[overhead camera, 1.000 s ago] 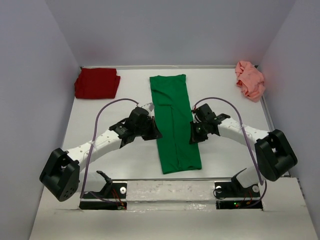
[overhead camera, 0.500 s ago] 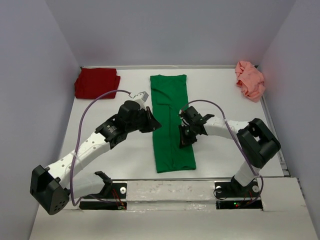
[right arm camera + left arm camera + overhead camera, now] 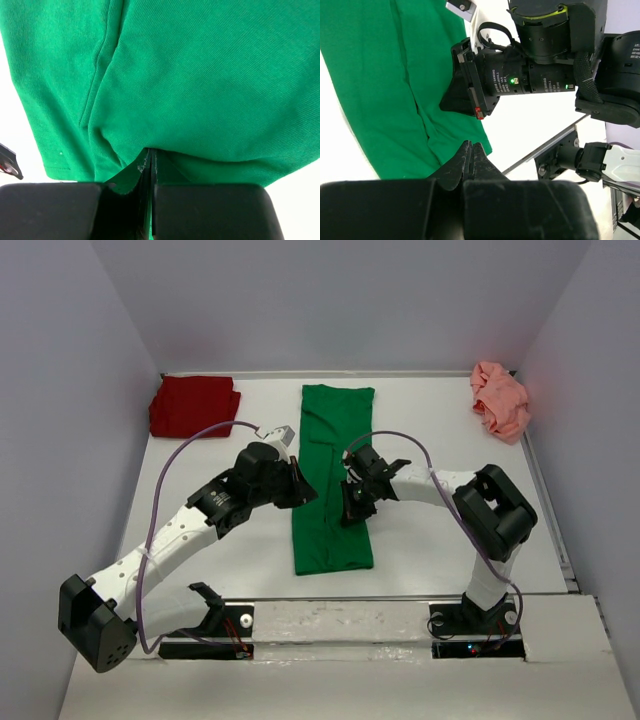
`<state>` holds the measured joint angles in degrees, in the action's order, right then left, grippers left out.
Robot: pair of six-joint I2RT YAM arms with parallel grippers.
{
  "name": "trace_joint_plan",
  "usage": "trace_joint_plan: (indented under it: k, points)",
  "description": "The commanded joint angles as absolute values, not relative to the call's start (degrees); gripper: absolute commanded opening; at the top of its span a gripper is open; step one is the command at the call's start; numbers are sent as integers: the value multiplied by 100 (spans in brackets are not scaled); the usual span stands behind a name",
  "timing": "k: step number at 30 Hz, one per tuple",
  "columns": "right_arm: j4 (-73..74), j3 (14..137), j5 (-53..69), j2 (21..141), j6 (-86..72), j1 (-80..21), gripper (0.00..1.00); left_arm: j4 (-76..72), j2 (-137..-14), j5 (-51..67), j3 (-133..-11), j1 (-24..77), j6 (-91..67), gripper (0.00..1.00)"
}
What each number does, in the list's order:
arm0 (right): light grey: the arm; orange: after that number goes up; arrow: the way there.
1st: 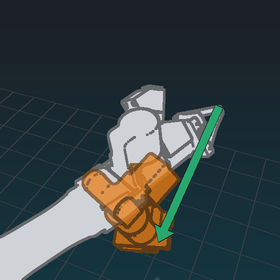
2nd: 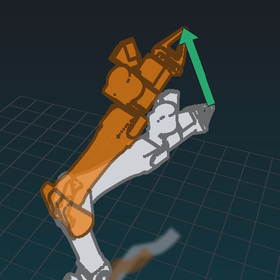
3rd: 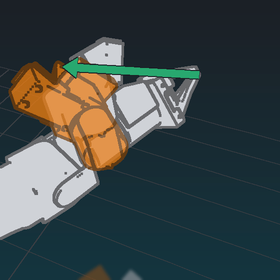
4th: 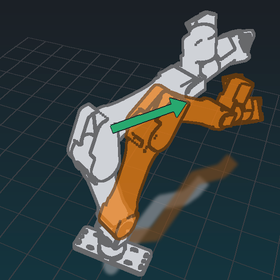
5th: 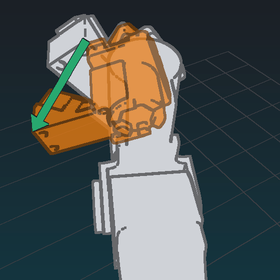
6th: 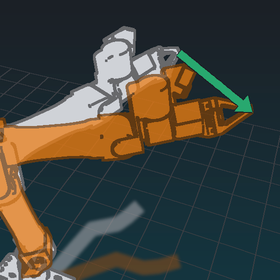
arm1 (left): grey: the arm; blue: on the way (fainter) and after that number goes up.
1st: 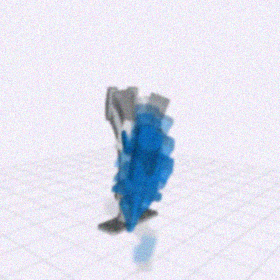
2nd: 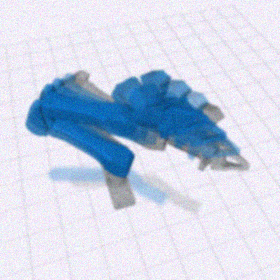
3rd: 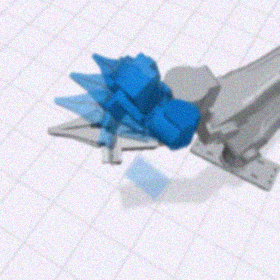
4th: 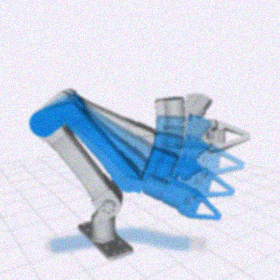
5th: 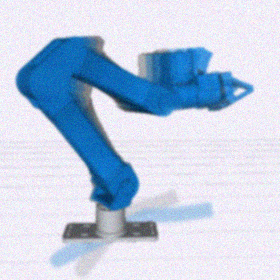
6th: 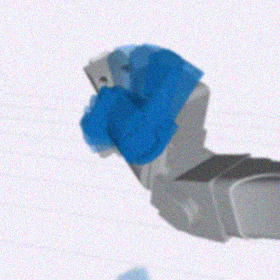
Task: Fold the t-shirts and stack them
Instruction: Fold the tshirt
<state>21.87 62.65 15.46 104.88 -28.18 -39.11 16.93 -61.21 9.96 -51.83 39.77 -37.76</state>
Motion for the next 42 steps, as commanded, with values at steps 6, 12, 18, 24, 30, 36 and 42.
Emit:
trace_joint_plan:
  k: [6,12,18,24,30,36,42]
  points:
    - [2127,6030,870,10468,-3269,-3955,0,1740,-6082,949,-5282,3990,-3691,0]
    - [2083,5546,686,9818,-3603,-3955,0,1740,-6056,958,-5247,3990,-3656,0]
    - [2145,5230,492,9264,-3928,-3955,0,1652,-6021,1072,-5107,3990,-3700,0]
    - [2171,5098,475,9123,-3964,-3955,0,1679,-5889,1090,-5036,3990,-3700,0]
    - [2608,5316,-235,8562,-3534,-4394,0,1906,-5888,582,-4939,4008,-3683,4]
    - [3102,5204,-404,7911,-3805,-4649,39,2181,-6108,-185,-4624,4025,-3876,51]
    - [3288,4090,-203,6858,-4577,-4842,56,1619,-6275,368,-3693,4096,-4122,72]
